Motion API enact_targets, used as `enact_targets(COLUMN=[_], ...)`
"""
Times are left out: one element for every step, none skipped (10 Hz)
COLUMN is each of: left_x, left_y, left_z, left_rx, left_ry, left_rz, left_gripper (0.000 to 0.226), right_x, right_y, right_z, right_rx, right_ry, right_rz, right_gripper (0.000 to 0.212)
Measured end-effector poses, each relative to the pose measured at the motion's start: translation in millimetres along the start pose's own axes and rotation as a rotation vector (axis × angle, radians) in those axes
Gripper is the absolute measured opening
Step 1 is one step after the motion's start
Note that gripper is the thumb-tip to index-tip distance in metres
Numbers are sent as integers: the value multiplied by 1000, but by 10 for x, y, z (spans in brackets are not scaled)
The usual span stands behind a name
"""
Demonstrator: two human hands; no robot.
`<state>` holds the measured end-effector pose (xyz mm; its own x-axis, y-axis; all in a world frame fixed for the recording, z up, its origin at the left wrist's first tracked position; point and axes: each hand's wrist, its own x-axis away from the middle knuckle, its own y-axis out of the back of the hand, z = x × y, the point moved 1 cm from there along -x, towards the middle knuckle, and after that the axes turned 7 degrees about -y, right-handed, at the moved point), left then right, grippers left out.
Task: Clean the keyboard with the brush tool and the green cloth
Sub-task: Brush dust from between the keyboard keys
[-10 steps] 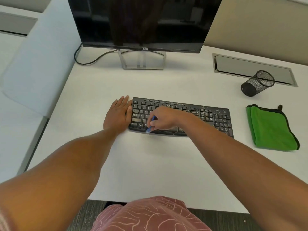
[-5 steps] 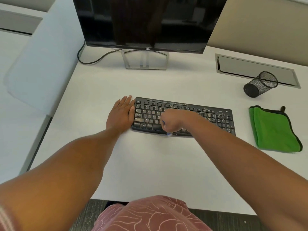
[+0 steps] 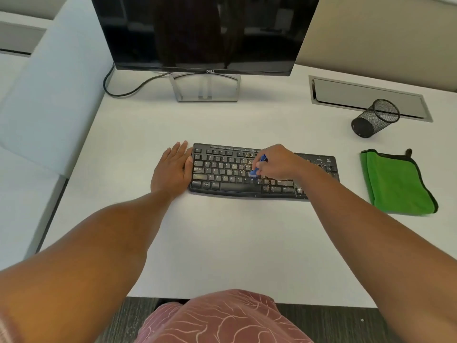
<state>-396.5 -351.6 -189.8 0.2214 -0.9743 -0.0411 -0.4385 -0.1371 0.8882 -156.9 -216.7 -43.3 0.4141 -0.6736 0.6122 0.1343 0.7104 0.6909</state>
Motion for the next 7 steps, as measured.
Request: enact_targets(left_x=[4,-6,-7,-7,-5,-4,-7], left_y=[0,-5,-10,-10,-3,-3,4], left_z=[-6,12,13,8,-1,1,-9], left_rx=[-5,-12,-11,-12,-2,7,13], left_ry=[1,2,6,7,13,17,17], left_rz=[0,6,9,10,7,-1,-6], left_gripper=[58,59,58,58,59,58,58], right_x=[32,26,-15,-52,-87,-159,-262], right_y=[-78,-98,-37,-64,-97,-3,121], right_z=[-17,-53,-27,6,27,77,126], right_rx=[102,-55,-148,-140,-45,-115,-159], right_ry=[-33,-50,8,-1,-65,-49,-11], right_rz=[149,194,-112,-157,69,73,-126], right_gripper=[18,17,17,17,18,15,16])
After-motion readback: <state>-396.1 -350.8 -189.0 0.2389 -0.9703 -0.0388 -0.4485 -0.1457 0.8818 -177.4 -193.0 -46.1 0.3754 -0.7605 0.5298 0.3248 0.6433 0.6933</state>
